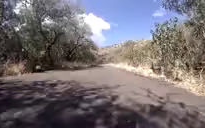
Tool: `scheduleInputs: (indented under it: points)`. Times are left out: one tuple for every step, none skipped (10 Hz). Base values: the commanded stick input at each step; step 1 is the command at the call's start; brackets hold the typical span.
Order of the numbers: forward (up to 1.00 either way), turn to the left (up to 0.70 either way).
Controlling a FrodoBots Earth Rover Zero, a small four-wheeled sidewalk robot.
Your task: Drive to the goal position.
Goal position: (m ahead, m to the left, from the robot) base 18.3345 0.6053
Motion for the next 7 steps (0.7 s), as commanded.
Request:
scheduleInputs:
  points:
    - [0.50, 0.00]
    - [0.50, 0.00]
    - [0.50, 0.00]
    - [0.50, 0.00]
    - [0.50, 0.00]
    - [0.50, 0.00]
    - [0.50, 0.00]
